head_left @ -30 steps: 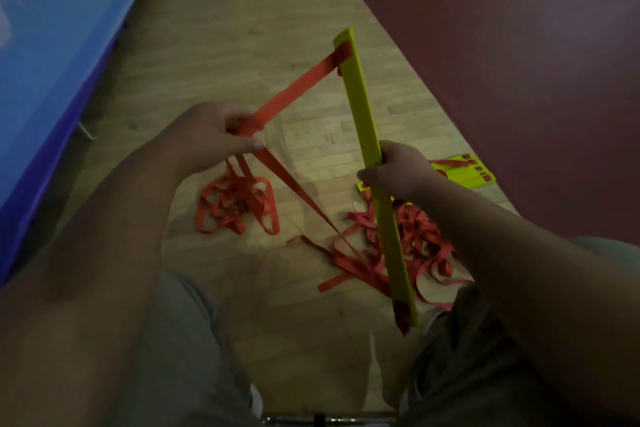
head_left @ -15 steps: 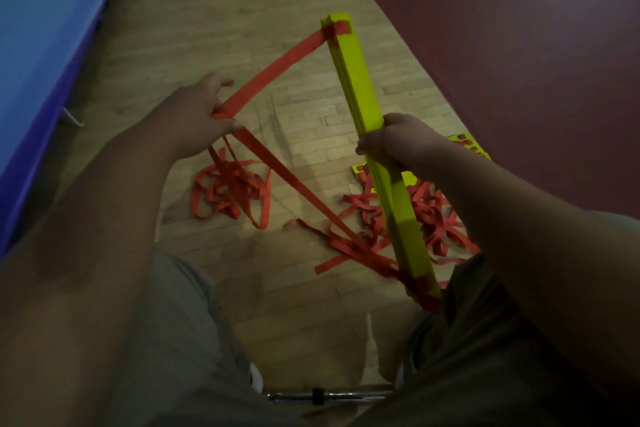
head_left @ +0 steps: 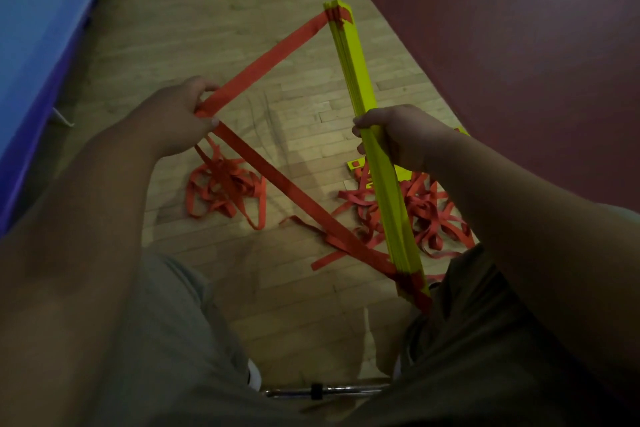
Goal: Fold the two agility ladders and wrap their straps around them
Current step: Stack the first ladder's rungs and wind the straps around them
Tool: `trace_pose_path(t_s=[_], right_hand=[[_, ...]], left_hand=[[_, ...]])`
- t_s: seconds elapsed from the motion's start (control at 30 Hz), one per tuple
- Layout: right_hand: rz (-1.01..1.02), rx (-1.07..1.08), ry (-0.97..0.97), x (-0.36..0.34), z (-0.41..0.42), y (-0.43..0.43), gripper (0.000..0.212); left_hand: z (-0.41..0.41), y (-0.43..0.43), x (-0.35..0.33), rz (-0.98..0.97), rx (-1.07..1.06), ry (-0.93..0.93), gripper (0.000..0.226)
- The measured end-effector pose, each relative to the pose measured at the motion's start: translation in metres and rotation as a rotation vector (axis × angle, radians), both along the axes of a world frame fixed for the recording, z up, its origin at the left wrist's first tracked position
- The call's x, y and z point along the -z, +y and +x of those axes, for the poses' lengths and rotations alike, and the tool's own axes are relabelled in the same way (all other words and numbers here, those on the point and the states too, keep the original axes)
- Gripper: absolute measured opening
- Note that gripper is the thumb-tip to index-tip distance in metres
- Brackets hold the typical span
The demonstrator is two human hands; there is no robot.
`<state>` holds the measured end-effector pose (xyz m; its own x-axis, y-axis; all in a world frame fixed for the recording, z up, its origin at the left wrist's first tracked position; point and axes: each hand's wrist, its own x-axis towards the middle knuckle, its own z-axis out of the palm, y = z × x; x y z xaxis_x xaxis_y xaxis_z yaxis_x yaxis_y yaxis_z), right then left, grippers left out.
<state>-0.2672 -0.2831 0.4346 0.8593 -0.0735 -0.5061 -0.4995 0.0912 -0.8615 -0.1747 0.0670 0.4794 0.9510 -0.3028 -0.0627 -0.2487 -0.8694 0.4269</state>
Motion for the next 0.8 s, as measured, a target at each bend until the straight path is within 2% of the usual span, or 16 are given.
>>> trace_pose_path(t_s=[0.1,0.17,0.23,0.33,0.4,0.6,0.7,0.8], right_hand=[[0.05,0.006,0.004,-0.005,0.0,0.002,0.013],[0.086,0.01,0.007,-0.006,0.0,0.004,0.014],[0.12,0.014,0.009,-0.006,0.0,0.006,0.015],[0.144,0.038,0.006,-0.006,0.001,0.01,0.013],[0.158,0.067,0.004,-0.007,0.002,0.011,0.013],[0.188,0.169,0.002,-0.004,0.004,0.005,0.018],[0.15,0.194,-0.003,0.0,0.006,0.0,0.022],[0.091,0.201,-0.004,0.005,0.008,-0.003,0.022]], left_hand=[[-0.001,-0.008,0.01,0.214,0.075,0.003,0.086],[-0.017,-0.028,0.012,0.265,0.211,0.026,0.087],[-0.047,-0.055,0.014,0.147,0.369,0.235,0.076],[-0.093,-0.092,0.021,0.029,0.67,0.742,0.064],[-0.109,-0.106,0.031,0.016,0.799,0.877,0.055],[-0.115,-0.11,0.045,-0.144,0.783,0.976,0.027],[-0.12,-0.113,0.052,-0.201,0.707,0.924,0.027],[-0.12,-0.116,0.046,-0.19,0.718,0.923,0.014]])
